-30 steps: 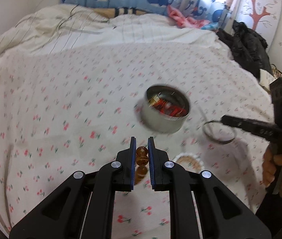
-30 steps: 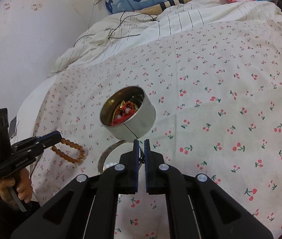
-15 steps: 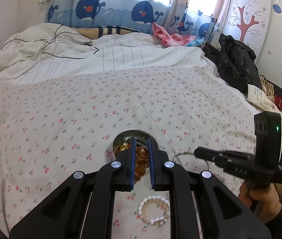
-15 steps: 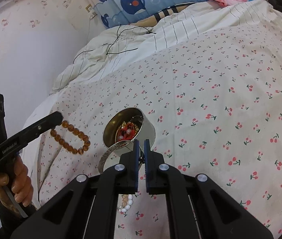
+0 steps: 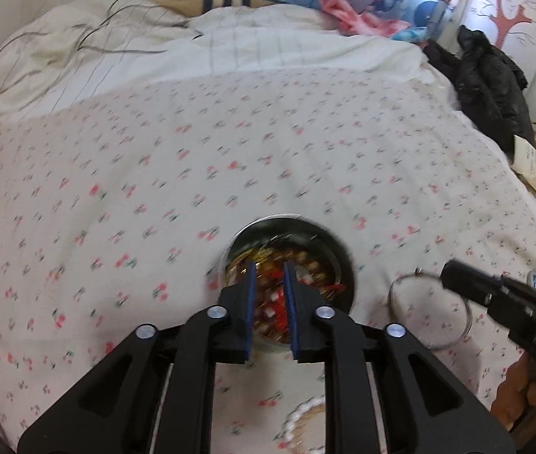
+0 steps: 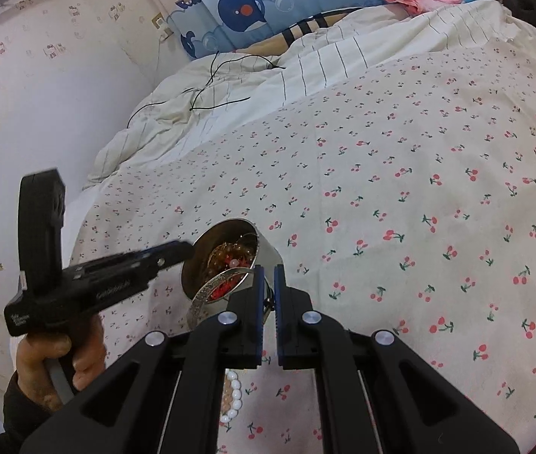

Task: Organize jewelry
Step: 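Carry the amber bracelet and silver bangle over the tin and open both tools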

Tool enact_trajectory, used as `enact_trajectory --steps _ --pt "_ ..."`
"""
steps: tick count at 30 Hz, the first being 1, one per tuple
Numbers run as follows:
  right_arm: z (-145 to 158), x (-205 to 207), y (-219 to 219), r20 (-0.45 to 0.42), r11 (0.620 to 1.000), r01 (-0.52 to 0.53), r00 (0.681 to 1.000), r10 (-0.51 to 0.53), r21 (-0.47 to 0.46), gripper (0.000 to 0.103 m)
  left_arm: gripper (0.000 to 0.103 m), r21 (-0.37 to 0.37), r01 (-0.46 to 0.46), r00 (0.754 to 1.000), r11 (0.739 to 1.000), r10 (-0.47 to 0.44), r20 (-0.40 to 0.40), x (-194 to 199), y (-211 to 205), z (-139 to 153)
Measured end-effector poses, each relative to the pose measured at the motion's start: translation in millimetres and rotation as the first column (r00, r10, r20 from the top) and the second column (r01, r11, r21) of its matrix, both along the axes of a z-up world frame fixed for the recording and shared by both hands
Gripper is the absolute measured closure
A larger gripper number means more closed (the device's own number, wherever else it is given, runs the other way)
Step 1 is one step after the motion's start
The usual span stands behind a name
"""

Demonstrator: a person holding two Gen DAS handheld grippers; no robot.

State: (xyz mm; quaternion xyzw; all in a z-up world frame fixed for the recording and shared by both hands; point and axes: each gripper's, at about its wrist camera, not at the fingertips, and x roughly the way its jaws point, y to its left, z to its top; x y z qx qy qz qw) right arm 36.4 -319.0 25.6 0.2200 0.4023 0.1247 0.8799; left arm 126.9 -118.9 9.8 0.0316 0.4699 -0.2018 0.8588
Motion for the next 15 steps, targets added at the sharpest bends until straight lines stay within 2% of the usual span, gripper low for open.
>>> enact_trajectory --steps 4,9,15 --pt "2.1 10.7 15.3 0.024 0.999 0.005 1.000 -0.004 -0.032 0.097 0.057 -0.038 -0.057 0.997 0.998 0.059 0.045 -16.2 34.6 10.8" --pt "6.0 24.2 44.1 0.061 0.994 -0.005 0.998 0.012 -0.110 0.097 0.055 -0.069 -0.136 0.990 0.988 0.137 0.014 -30.0 75.9 -3.5" --pt "1.0 37.9 74.7 0.086 0.982 -0.023 0.995 0.040 -0.188 0.096 0.055 -0.022 -0.109 0.994 0.994 0.109 -0.001 -36.1 84.2 -18.0"
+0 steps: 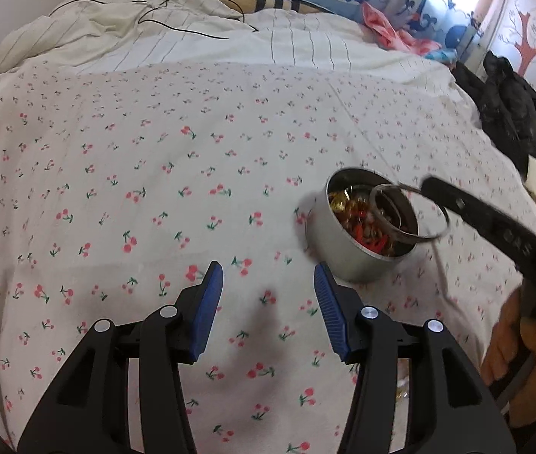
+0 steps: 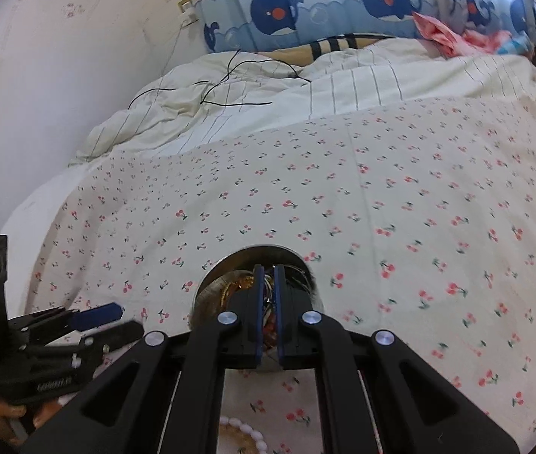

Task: Organize jewelry
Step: 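Carry the amber bracelet and silver bangle over the tin and open both tools, then pull the pale pink bracelet and white oval-bead bracelet apart with both tools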

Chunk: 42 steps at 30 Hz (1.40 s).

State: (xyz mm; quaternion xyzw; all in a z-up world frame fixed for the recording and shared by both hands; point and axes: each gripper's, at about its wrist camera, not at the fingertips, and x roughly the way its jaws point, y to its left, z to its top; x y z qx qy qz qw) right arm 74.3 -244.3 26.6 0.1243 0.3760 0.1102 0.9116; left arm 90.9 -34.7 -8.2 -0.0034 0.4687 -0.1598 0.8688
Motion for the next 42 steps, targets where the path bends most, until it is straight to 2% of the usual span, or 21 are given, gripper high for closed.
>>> enact_trajectory --steps 1,2,4,9,10,13,16,18,19,25,28,29,33,38,39,40,42 --pt "-2.4 2.9 4.4 -0.006 1.000 -0.002 1.000 0.002 -0.025 0.094 0.055 0.003 0.004 1.000 1.000 -0.004 -0.003 -1.2 -0.1 -1.6" --pt "-5.0 5.5 7.0 -0.018 0.999 -0.005 1.000 0.004 -0.045 0.072 0.055 0.008 0.018 1.000 1.000 -0.018 -0.010 -2.4 -1.4 -4.2" --pt "-6.4 4.2 6.8 -0.008 0.998 0.012 1.000 -0.012 -0.064 0.041 0.055 0.031 0.042 0.999 0.999 -0.041 -0.020 -3.2 -5.2 -8.7" --pt "9.8 -9.7 -3.6 0.020 0.996 -0.003 1.000 0.004 -0.089 0.041 0.055 0.055 0.115 0.993 0.992 -0.112 -0.039 -13.6 -18.2 -13.2" --pt "10.7 -12.4 -6.0 0.008 0.996 -0.017 1.000 0.018 -0.092 0.041 0.055 0.071 0.125 0.992 0.990 -0.123 -0.032 -16.1 -20.7 -13.9" --pt "-2.8 -22.7 -11.2 -0.103 0.987 -0.143 0.986 0.135 -0.077 0.042 0.055 0.101 0.117 0.993 0.988 -0.115 -0.030 -18.5 -20.5 -17.3" --pt "-20.1 -37.7 -6.6 -0.188 0.958 -0.262 0.953 0.238 -0.115 0.059 0.054 0.100 0.090 0.995 0.991 -0.085 -0.052 -15.9 -14.4 -21.7" --pt "-28.4 -48.7 0.0 -0.216 0.938 -0.312 0.936 0.276 -0.153 0.064 0.053 0.097 0.082 0.996 0.992 -0.077 -0.053 -16.1 -13.6 -21.5" --pt "-32.6 -53.3 3.3 -0.229 0.929 -0.334 0.928 0.293 -0.163 0.069 0.052 0.097 0.084 0.996 0.992 -0.080 -0.050 -17.1 -14.4 -20.9" --pt "-40.1 -62.9 12.0 -0.246 0.908 -0.370 0.915 0.320 -0.195 0.071 0.048 0.105 0.125 0.992 0.987 -0.121 -0.042 -28.3 -23.1 -18.9" --pt "-46.5 -67.2 22.3 -0.265 0.892 -0.393 0.905 0.332 -0.224 0.072 0.047 0.065 0.181 0.982 0.981 -0.176 -0.072 -36.9 -28.9 -21.3" --pt "-49.9 -68.3 26.3 -0.273 0.879 -0.397 0.905 0.327 -0.263 0.072 0.047 0.062 0.197 0.979 0.979 -0.192 -0.074 -40.2 -31.7 -21.6" --pt "-60.1 -70.4 34.9 -0.295 0.842 -0.404 0.904 0.309 -0.357 0.071 0.047 0.102 0.274 0.961 0.956 -0.268 -0.067 -58.0 -45.9 -25.0" --pt "-61.8 -73.7 43.6 -0.292 0.831 -0.427 0.896 0.336 -0.355 0.072 0.047 0.112 0.310 0.949 0.944 -0.300 -0.095 -67.9 -57.3 -34.3" --pt "-61.8 -75.5 45.5 -0.288 0.823 -0.430 0.896 0.338 -0.372 0.074 0.047 0.116 0.317 0.947 0.941 -0.306 -0.101 -69.9 -60.1 -37.3" --pt "-61.1 -76.4 46.7 -0.285 0.822 -0.433 0.895 0.343 -0.371 0.080 0.047 0.121 0.317 0.947 0.941 -0.307 -0.096 -71.4 -62.3 -38.8" --pt "-60.8 -76.0 49.3 -0.283 0.819 -0.431 0.896 0.341 -0.379 0.083 0.051 0.126 0.322 0.946 0.938 -0.313 -0.088 -76.9 -65.1 -40.4"
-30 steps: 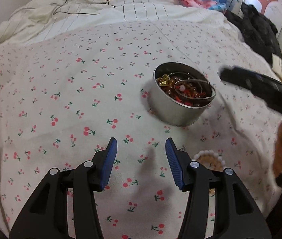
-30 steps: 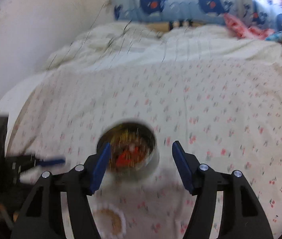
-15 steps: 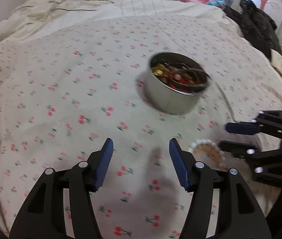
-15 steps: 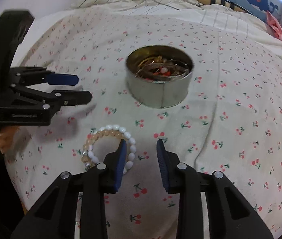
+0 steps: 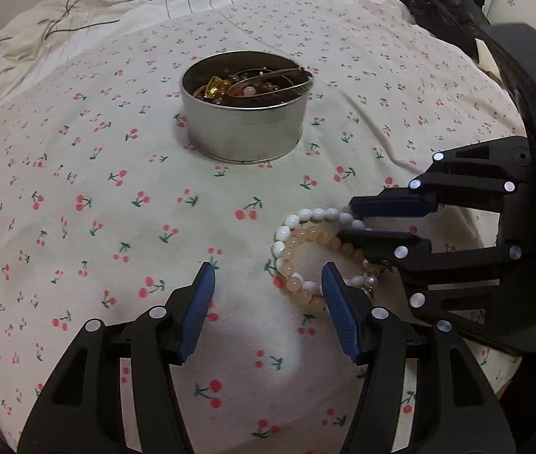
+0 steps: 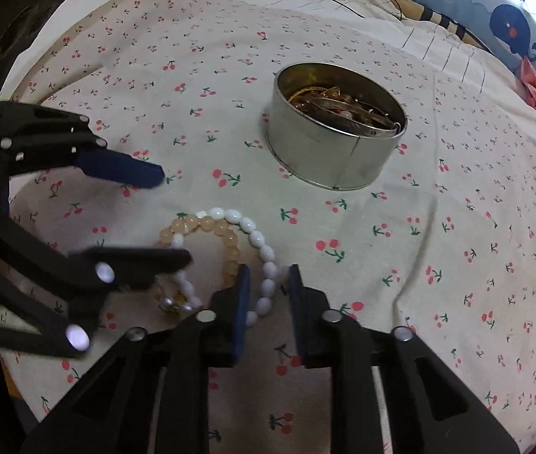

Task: Organize jewelry
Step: 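Pull the pale pink bracelet and white oval-bead bracelet apart with both tools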

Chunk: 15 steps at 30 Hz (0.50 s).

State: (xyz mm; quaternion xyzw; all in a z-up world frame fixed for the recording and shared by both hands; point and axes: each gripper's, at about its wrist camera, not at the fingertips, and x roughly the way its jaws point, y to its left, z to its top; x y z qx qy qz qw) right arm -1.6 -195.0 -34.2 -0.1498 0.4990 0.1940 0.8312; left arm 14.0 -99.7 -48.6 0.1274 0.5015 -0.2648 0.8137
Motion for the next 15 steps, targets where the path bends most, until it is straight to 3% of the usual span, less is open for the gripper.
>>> enact_trajectory --steps 1,2,4,9,15 --pt "-0.4 -1.1 1.8 0.010 1.000 -0.005 1.000 0.005 -0.023 0.083 0.072 0.010 0.019 1.000 1.000 -0.019 -0.004 -2.8 -1.9 -0.7" --pt "-0.4 -1.3 2.7 0.014 0.999 -0.002 1.000 0.003 -0.035 0.083 0.083 0.020 0.037 0.999 0.999 -0.037 -0.010 -4.3 -1.9 -0.2" --pt "0.0 -0.1 -0.3 0.012 0.999 0.007 1.000 -0.006 -0.037 0.083 0.091 0.032 0.054 0.999 0.998 -0.054 -0.009 -6.0 2.0 1.8" --pt "0.4 0.3 -5.1 0.012 0.999 0.026 1.000 -0.025 -0.042 0.083 0.094 0.044 -0.006 1.000 0.999 0.007 -0.009 0.3 32.0 3.4" --pt "-0.4 0.4 -2.3 0.004 0.999 0.026 1.000 -0.026 -0.044 0.083 0.093 -0.058 -0.055 0.998 0.997 0.054 -0.019 6.8 47.2 13.5"
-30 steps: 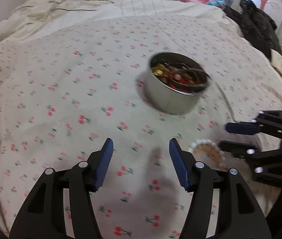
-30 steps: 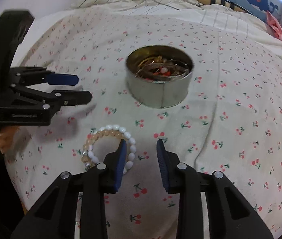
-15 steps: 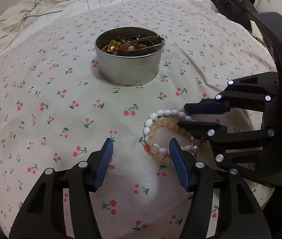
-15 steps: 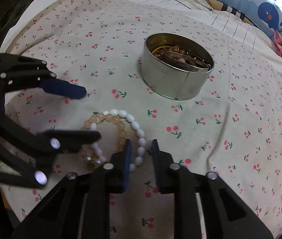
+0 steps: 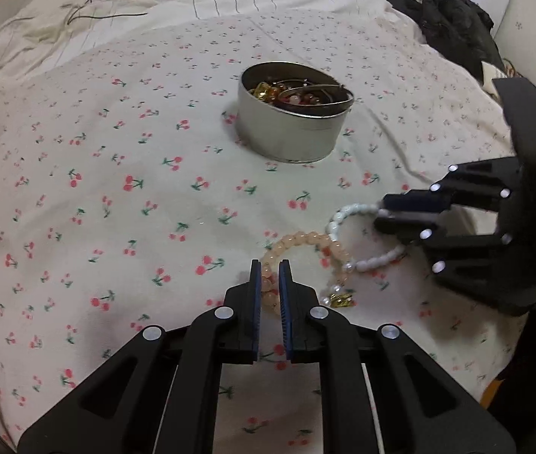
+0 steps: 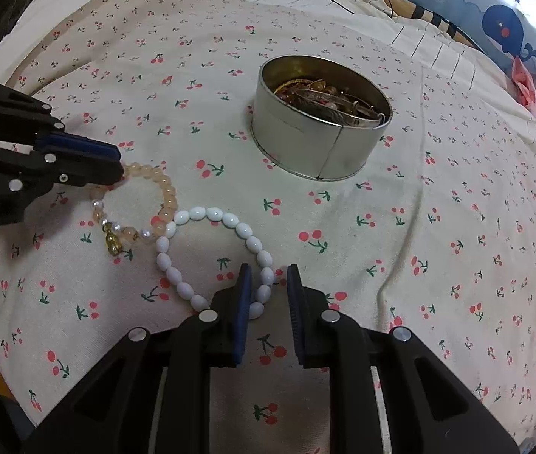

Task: Organize jewelry
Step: 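Pull the pale pink bracelet and white oval-bead bracelet apart with both tools, then grasp the pale pink bracelet with the left tool while the right tool grasps the white bracelet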

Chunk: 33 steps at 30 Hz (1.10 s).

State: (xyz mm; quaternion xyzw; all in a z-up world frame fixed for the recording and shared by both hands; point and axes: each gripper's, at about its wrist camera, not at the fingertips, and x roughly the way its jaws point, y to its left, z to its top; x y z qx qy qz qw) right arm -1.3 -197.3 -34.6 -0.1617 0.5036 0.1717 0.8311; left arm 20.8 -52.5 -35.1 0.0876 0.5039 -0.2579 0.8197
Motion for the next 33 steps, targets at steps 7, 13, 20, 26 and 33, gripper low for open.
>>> enact_trajectory --steps 7,13,20,26,33 --pt "-0.5 -2.3 2.2 0.008 1.000 -0.006 1.000 0.006 0.000 0.091 0.073 0.053 -0.007 1.000 0.999 0.008 -0.023 3.1 -14.8 -15.3" --pt "8.4 -5.4 0.8 0.017 0.997 0.021 1.000 -0.022 0.078 0.095 0.096 0.076 0.012 0.999 0.997 -0.014 0.029 -2.8 -10.3 -5.9" --pt "20.9 5.0 -36.3 0.041 0.979 0.155 0.986 -0.162 0.134 0.095 0.096 0.053 -0.089 0.992 0.995 0.083 0.098 12.0 15.7 11.2" --pt "12.5 8.2 -42.1 0.007 0.976 0.175 0.984 -0.178 0.130 0.061 0.089 0.061 -0.091 0.994 0.994 0.087 0.060 17.5 15.0 3.8" --pt "11.0 6.0 -37.8 0.013 0.978 0.155 0.987 -0.158 0.137 0.049 0.053 0.076 -0.141 0.989 0.987 0.137 0.053 22.3 18.7 -3.7"
